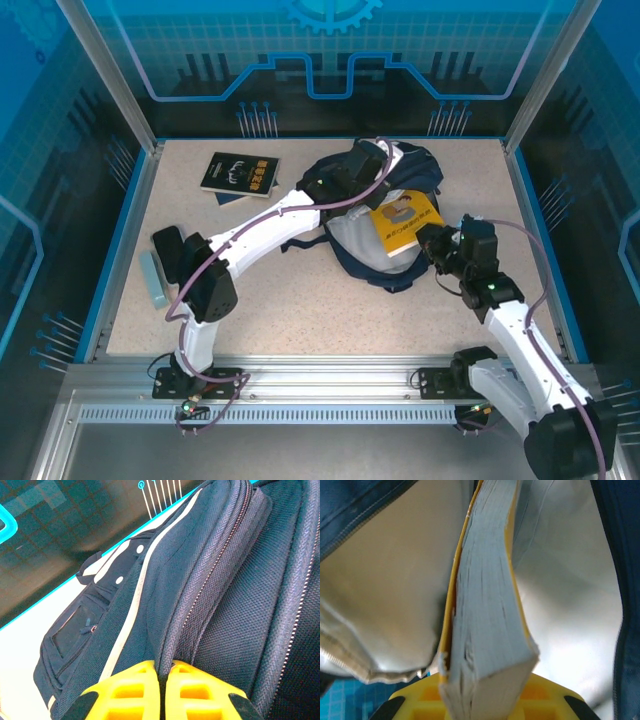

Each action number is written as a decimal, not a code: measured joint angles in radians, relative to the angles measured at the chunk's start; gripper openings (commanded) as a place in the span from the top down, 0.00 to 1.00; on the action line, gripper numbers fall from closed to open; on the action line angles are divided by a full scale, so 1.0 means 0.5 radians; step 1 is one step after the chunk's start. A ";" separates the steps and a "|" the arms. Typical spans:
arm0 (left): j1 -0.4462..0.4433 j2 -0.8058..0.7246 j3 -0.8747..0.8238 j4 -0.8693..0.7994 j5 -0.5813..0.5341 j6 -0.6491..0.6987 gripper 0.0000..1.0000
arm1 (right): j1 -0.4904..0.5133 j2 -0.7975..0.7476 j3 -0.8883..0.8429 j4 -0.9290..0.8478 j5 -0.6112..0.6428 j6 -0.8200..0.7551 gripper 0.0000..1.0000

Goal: Pack books, pencil case, and school supplies into a backpack

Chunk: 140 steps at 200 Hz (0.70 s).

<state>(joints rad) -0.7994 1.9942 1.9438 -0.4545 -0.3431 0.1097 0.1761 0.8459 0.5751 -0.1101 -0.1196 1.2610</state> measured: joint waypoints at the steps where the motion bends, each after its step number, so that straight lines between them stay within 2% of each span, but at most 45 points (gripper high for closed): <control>1: 0.000 0.000 0.001 -0.002 0.002 -0.002 1.00 | 0.002 0.007 -0.003 0.013 0.005 0.004 0.94; 75: -0.001 -0.003 0.101 -0.140 0.054 -0.036 1.00 | 0.137 0.651 -0.001 0.656 0.105 0.157 0.95; 113: -0.001 -0.003 0.158 -0.204 0.061 -0.053 1.00 | 0.192 1.006 0.169 0.816 0.136 0.195 0.95; 140: -0.001 -0.003 0.182 -0.225 0.061 -0.060 1.00 | 0.216 1.297 0.291 0.986 0.134 0.210 0.91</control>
<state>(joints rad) -0.7998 1.9926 2.0350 -0.5671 -0.3126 0.0795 0.2840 1.4944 0.7208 0.3828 -0.0525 1.3659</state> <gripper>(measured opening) 0.069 0.159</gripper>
